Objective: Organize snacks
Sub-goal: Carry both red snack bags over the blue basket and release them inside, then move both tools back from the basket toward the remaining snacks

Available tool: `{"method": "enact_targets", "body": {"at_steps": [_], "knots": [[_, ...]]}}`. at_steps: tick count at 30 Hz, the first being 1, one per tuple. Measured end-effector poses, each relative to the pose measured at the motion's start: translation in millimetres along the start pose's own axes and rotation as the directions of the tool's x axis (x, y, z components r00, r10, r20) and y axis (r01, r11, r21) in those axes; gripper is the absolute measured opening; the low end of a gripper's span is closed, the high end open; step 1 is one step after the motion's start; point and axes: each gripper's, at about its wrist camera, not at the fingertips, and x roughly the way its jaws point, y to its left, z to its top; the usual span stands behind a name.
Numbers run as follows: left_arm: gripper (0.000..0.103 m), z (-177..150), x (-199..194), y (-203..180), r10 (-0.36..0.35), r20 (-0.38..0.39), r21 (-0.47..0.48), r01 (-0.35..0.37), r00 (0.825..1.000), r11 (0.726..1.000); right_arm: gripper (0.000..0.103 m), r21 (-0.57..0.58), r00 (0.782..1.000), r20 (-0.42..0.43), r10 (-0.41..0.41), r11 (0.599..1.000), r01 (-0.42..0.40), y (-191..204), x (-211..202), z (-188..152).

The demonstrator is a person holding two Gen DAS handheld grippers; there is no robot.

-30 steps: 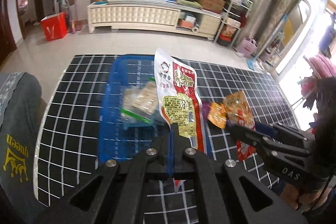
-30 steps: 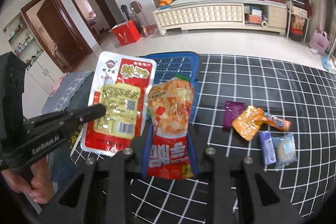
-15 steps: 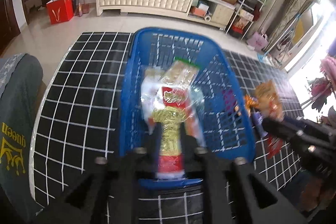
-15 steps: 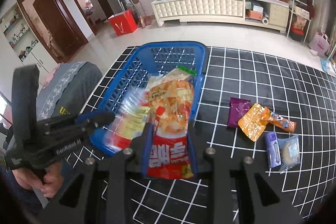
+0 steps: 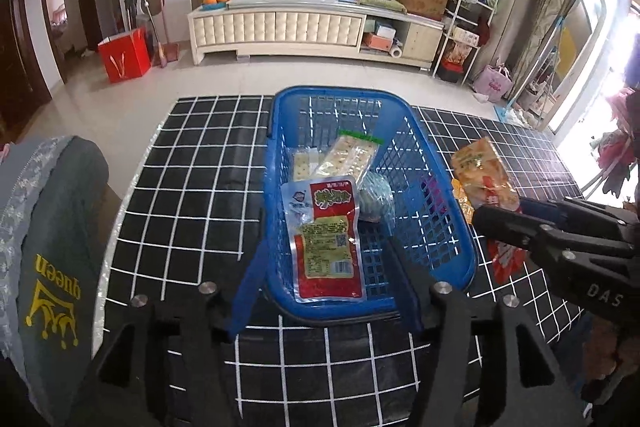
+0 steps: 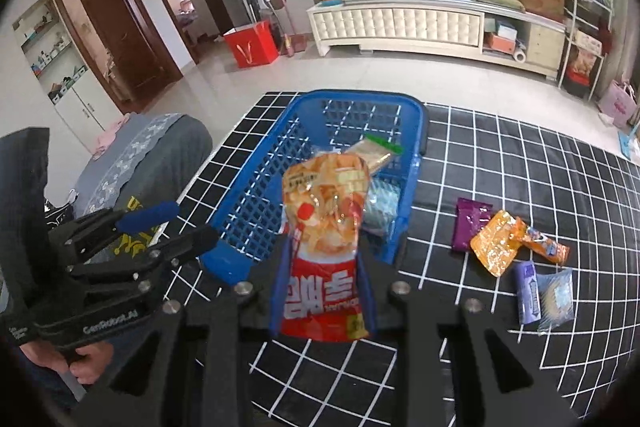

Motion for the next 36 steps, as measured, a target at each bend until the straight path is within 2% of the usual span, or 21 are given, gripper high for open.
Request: {"method": "enact_targets", "body": {"at_steps": [6,21,28,30,32,36], "knots": [[0.061,-6.3,-3.9,10.5,0.017,0.005,0.002,-0.017,1.000,1.000,0.035,-0.017,1.000,-0.025,0.009,1.000,-0.009,11.6,15.4,7.0],[0.061,-10.5,7.6,61.8,0.038,-0.013,-0.075,-0.039,0.999,0.996,0.035,-0.054,0.993,-0.115,0.011,0.998,-0.018,39.0,79.0,18.1],[0.061,-10.3,12.9,65.5,0.034,-0.016,-0.082,-0.035,0.999,0.996,0.035,-0.085,0.990,-0.142,-0.021,0.996,0.009,44.1,94.6,20.9],[0.061,-11.7,14.7,65.3,0.039,-0.015,-0.080,-0.040,0.999,0.996,0.036,-0.106,0.987,-0.152,-0.057,0.994,0.041,46.6,100.1,20.3],[0.061,-13.5,15.7,64.6,0.043,-0.015,-0.083,-0.044,0.999,0.996,0.039,-0.116,0.985,-0.158,-0.074,0.992,0.056,46.3,104.5,20.1],[0.061,-16.8,14.6,65.3,0.060,-0.010,-0.087,-0.061,0.998,0.994,0.044,-0.105,0.983,-0.179,-0.033,0.994,0.015,43.1,104.9,18.2]]}}
